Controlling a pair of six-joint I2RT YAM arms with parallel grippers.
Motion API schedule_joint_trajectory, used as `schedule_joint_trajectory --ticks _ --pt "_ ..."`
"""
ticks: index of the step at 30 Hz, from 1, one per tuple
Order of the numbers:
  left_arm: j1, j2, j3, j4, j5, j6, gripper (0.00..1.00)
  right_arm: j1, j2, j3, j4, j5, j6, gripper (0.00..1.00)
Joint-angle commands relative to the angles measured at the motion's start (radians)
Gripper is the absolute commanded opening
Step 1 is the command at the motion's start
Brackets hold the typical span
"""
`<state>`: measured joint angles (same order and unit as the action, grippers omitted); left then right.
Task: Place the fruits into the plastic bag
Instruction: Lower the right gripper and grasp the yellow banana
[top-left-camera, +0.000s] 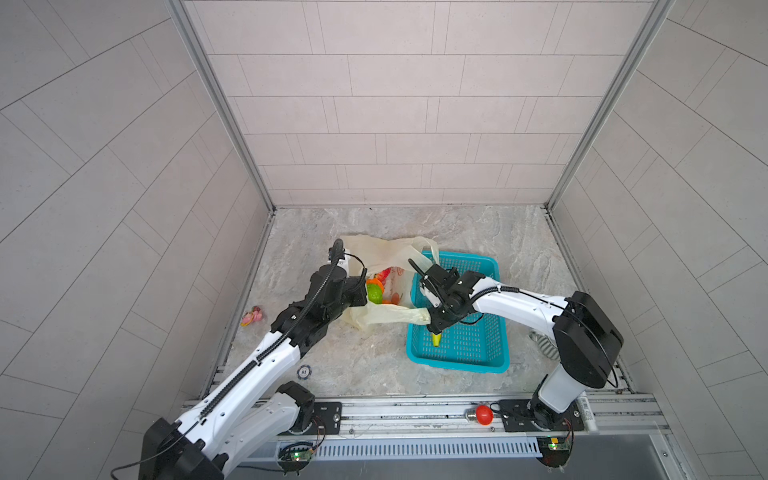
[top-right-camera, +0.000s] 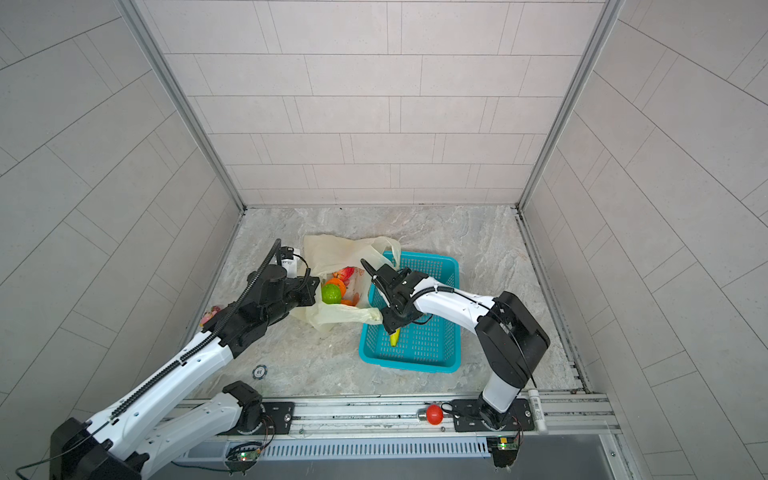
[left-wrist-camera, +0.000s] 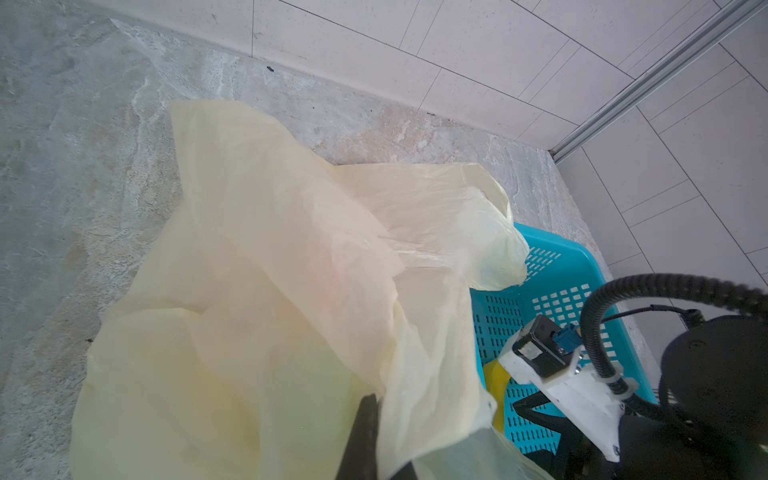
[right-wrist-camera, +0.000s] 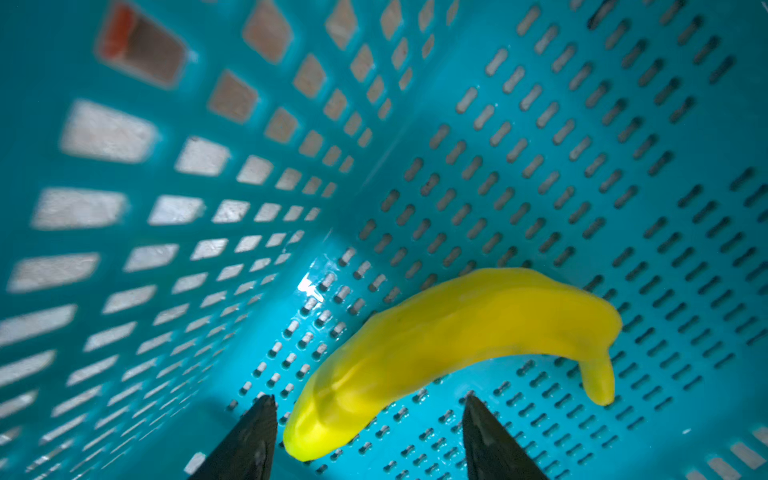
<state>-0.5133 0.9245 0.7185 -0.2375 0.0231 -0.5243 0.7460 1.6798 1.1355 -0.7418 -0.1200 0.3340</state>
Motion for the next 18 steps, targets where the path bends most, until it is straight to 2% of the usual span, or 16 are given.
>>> schedule_joint_trajectory --ticks 1,6,11,18 --pt "-0.006 -0.011 0.013 0.003 -0.012 0.006 0.0 0.003 0.048 0.031 -0.059 0.04 0.01 0.67" --pt "-0.005 -0.012 0.012 0.006 -0.012 0.006 0.0 0.002 0.095 0.05 -0.061 0.059 0.011 0.63" --pt "-0.005 -0.024 0.006 0.006 -0.015 0.009 0.0 -0.011 0.087 0.041 -0.069 0.125 0.036 0.57" --pt "-0.005 -0.018 0.012 0.006 -0.008 0.011 0.0 -0.069 0.061 -0.005 -0.039 0.116 0.05 0.39"
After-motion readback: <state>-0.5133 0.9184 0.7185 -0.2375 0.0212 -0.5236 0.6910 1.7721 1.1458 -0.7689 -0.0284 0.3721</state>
